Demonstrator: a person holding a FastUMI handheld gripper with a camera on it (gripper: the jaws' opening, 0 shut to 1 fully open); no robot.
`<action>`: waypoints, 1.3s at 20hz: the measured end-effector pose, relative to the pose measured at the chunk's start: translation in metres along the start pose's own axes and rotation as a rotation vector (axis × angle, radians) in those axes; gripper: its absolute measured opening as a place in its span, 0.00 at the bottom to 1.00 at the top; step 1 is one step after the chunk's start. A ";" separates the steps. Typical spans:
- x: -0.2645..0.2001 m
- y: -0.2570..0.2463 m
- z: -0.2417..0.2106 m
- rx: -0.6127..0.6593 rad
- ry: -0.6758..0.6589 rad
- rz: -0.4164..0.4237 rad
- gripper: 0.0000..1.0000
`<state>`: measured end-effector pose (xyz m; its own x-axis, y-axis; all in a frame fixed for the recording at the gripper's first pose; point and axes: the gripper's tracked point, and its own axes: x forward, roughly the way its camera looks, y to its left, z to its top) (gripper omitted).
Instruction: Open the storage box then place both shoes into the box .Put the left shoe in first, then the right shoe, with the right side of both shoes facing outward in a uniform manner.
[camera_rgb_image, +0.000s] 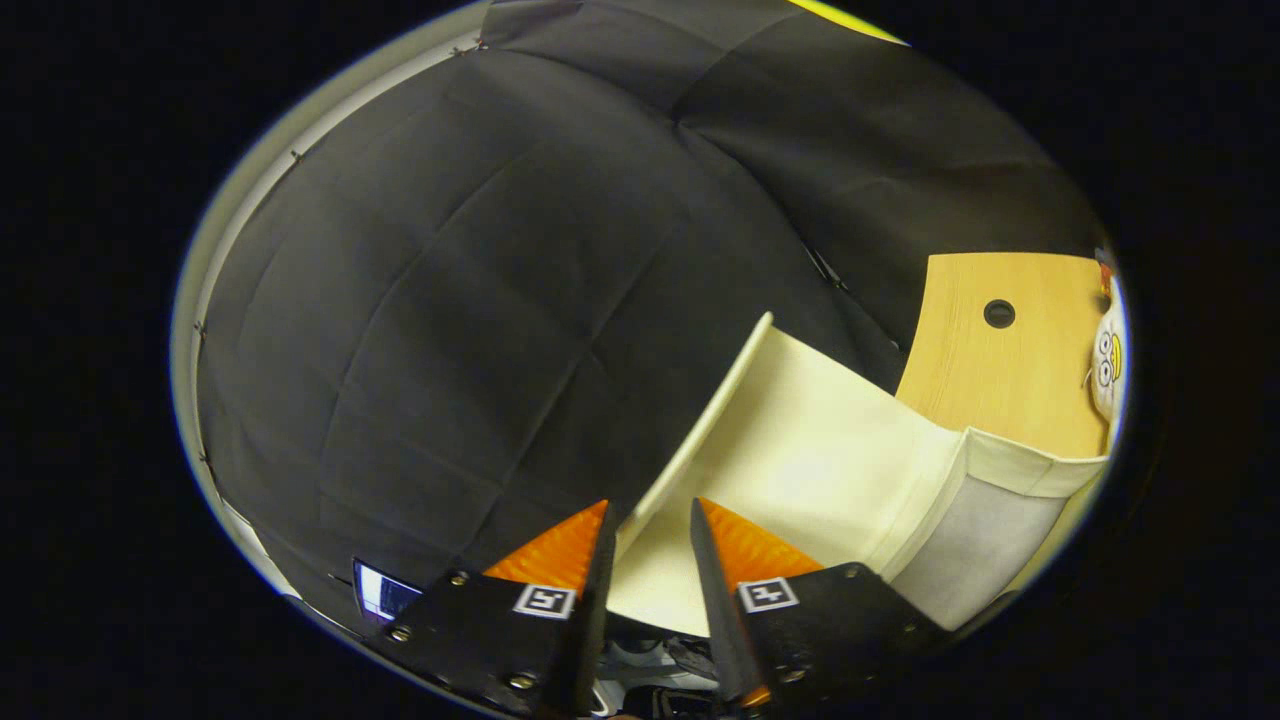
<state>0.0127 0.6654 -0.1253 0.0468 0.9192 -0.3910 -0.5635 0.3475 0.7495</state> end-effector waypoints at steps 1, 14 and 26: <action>0.003 0.004 -0.001 -0.015 0.006 -0.002 0.55; -0.112 -0.035 -0.003 -0.046 -0.059 -0.092 0.91; -0.238 -0.139 -0.040 -0.153 -0.144 -0.356 0.91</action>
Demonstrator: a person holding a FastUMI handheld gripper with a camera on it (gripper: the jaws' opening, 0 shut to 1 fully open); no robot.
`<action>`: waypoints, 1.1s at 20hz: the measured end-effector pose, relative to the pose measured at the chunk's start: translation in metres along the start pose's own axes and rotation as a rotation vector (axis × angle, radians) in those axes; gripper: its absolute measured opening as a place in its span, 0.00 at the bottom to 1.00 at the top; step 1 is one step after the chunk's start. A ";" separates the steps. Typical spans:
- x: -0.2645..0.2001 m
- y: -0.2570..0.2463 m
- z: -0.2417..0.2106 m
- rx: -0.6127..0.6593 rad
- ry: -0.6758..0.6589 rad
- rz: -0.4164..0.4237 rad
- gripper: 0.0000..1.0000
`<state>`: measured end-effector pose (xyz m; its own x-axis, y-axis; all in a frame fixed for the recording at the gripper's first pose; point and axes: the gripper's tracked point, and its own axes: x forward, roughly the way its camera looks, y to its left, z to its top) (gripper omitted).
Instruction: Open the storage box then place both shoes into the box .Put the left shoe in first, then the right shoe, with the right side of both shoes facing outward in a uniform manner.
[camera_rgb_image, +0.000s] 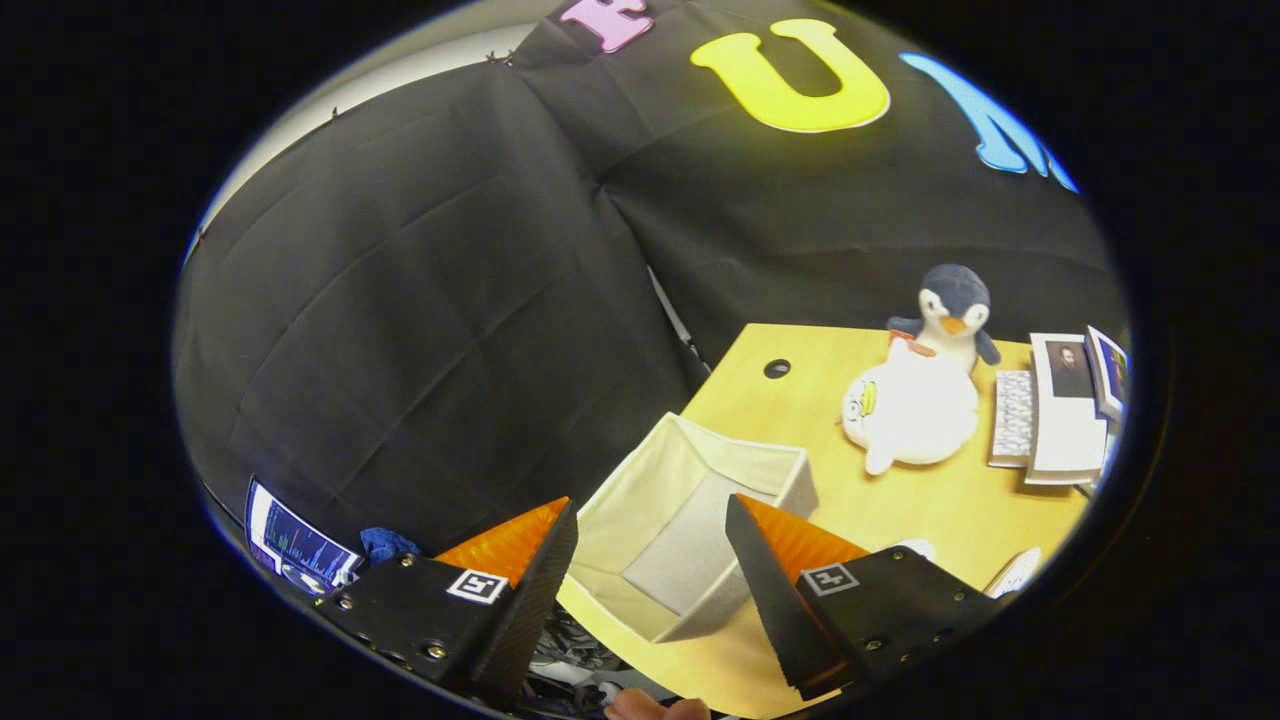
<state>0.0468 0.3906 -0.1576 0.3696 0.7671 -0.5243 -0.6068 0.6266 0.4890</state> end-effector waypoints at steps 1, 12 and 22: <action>-0.003 -0.012 -0.004 0.010 -0.001 -0.019 0.91; -0.047 -0.138 -0.084 0.063 0.106 -0.241 0.91; -0.052 -0.193 -0.172 0.128 0.302 -0.335 0.91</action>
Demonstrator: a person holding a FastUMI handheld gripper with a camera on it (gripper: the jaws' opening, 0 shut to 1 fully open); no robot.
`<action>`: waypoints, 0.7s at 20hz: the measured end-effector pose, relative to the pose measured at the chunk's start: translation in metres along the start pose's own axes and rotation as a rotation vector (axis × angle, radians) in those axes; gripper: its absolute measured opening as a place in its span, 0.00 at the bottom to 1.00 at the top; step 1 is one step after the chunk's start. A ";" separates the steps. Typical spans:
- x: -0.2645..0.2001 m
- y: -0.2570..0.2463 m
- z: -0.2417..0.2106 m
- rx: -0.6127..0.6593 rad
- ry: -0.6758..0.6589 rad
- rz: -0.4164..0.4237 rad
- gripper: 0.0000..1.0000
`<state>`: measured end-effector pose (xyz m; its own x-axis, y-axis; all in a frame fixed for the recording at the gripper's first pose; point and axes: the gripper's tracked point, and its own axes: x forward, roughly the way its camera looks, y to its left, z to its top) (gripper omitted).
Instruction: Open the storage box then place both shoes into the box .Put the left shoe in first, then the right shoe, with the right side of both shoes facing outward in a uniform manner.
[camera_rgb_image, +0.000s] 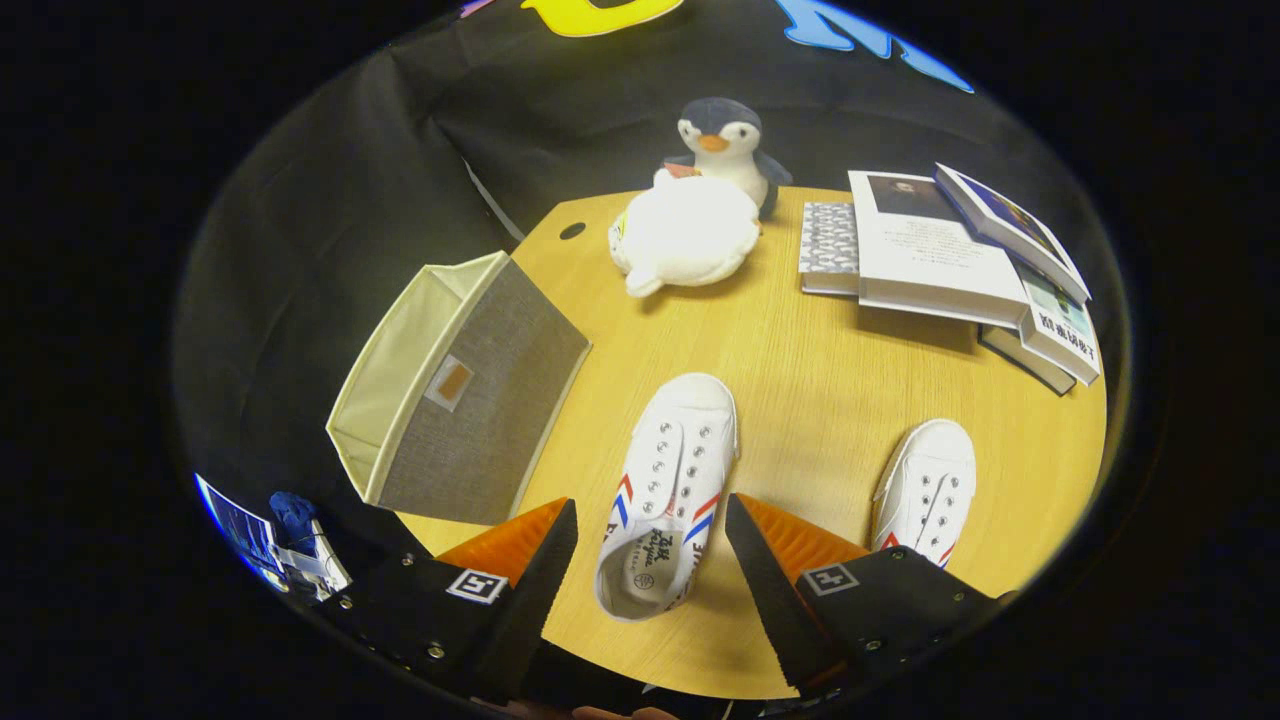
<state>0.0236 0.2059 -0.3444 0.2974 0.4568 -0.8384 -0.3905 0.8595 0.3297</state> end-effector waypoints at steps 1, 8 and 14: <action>0.004 -0.004 -0.006 -0.002 0.016 -0.008 0.91; 0.033 -0.028 -0.038 -0.031 0.132 -0.070 0.92; 0.063 -0.054 -0.043 -0.145 0.238 -0.187 0.91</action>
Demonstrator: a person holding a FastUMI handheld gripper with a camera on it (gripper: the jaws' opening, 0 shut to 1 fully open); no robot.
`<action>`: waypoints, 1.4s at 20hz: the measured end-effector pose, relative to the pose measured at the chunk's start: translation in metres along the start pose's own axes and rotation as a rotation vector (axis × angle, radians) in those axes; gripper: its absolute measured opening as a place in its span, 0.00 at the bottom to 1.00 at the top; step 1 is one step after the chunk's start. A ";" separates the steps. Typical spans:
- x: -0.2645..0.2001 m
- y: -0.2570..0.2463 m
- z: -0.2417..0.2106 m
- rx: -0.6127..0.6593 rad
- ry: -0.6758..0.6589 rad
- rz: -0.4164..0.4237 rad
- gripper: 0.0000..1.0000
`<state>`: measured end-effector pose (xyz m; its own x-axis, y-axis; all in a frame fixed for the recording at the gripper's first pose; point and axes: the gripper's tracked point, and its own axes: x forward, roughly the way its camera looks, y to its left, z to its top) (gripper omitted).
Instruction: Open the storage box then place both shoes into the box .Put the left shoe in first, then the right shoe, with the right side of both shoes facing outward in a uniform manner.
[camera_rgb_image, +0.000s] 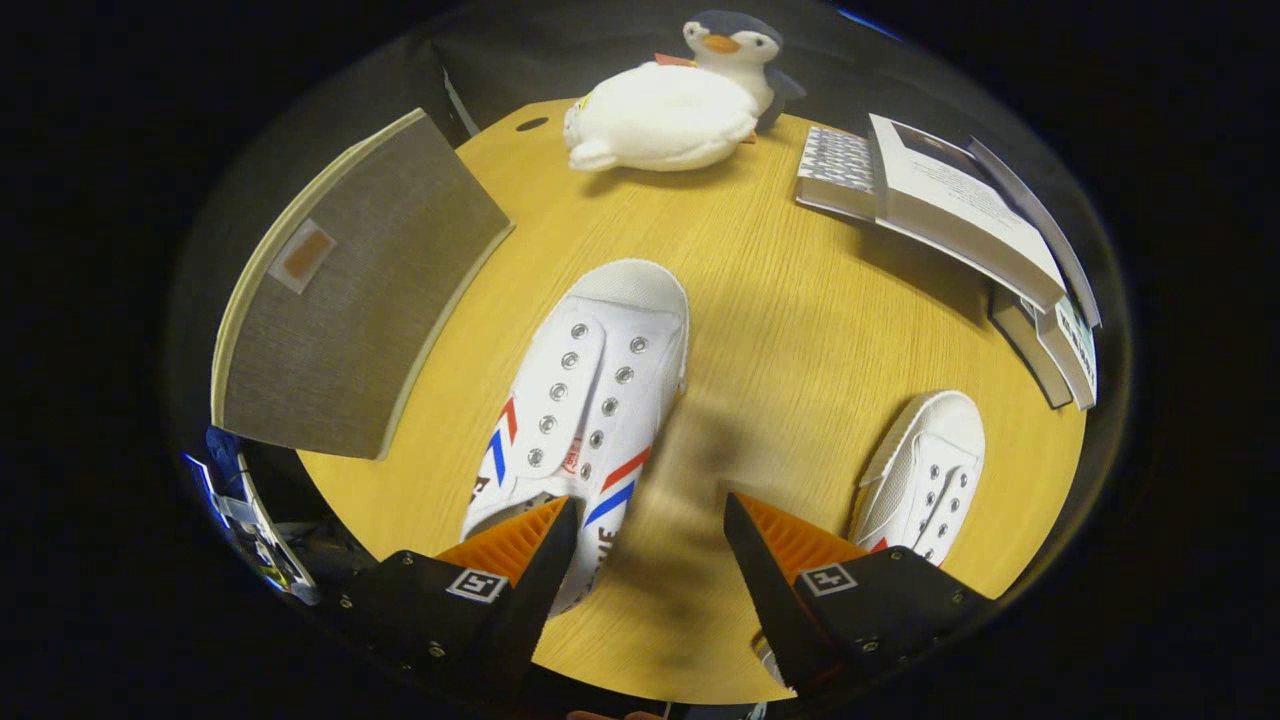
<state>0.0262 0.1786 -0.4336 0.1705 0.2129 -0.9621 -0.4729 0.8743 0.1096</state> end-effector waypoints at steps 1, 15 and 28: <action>0.005 -0.001 0.000 -0.008 0.017 -0.013 0.90; -0.019 0.029 0.004 0.302 0.097 0.265 0.01; -0.114 0.041 0.070 0.229 -0.079 0.315 0.01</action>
<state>0.0479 0.2212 -0.3015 0.1179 0.5109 -0.8515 -0.3091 0.8338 0.4575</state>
